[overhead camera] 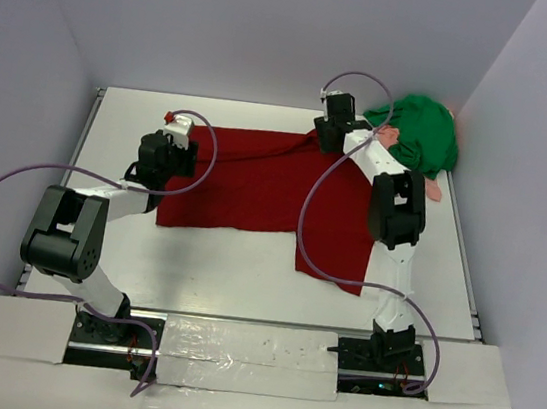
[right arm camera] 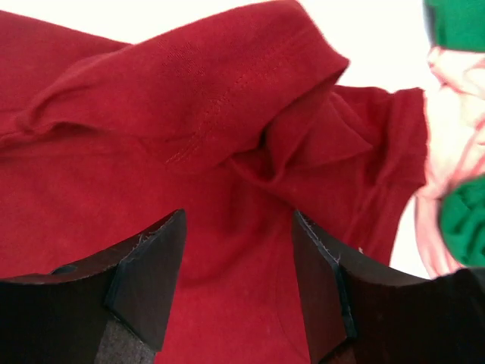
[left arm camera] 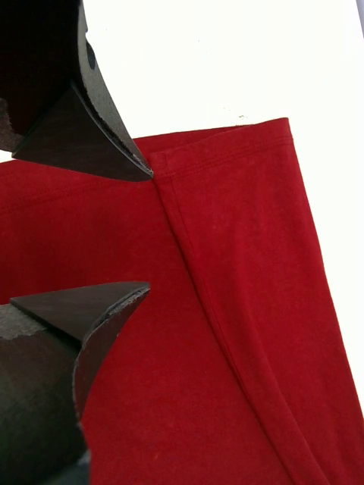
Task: Fold and stack the t-shirts
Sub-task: Fold the tshirt
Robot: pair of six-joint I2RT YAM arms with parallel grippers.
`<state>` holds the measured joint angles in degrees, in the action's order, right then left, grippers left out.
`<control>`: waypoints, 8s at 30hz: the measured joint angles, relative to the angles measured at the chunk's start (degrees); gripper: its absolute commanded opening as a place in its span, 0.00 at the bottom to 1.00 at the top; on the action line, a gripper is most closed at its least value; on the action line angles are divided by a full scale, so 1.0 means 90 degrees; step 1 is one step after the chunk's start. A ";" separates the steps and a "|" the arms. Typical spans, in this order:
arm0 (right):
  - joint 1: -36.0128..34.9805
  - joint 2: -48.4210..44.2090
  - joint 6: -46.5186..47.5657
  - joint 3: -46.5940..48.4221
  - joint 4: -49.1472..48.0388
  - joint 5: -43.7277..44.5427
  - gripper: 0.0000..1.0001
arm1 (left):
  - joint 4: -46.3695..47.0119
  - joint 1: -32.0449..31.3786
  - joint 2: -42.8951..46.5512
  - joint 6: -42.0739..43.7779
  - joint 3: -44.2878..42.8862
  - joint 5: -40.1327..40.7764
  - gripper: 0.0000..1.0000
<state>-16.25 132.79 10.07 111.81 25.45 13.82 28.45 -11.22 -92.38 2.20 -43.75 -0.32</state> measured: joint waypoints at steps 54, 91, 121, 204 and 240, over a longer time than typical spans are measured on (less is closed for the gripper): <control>0.0423 0.1372 -0.1362 0.2812 0.1897 -0.1775 0.57 | -0.0007 -0.0007 0.0000 0.0027 -0.0027 -0.0005 0.64; 0.0158 0.0525 -0.0923 0.0610 0.1030 -0.1472 0.26 | -0.0102 -0.0029 -0.0015 0.0027 -0.0056 -0.0005 0.64; -0.1122 0.0401 0.4522 -0.1741 -0.4218 0.2421 0.48 | -0.0100 -0.0034 -0.0015 0.0053 -0.0056 -0.0002 0.64; -0.2550 -0.0255 0.2730 -0.1761 -0.0828 0.2261 0.00 | -0.0107 -0.0051 -0.0036 0.0153 -0.0061 0.0000 0.64; -0.2035 -0.0962 0.1943 -0.2251 -0.0221 0.0896 0.57 | -0.0117 -0.0051 -0.0034 0.0172 -0.0061 -0.0002 0.64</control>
<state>-34.57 124.14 27.55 91.55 23.46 21.89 27.40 -11.68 -92.68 3.75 -44.29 -0.34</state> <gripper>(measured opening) 0.544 0.640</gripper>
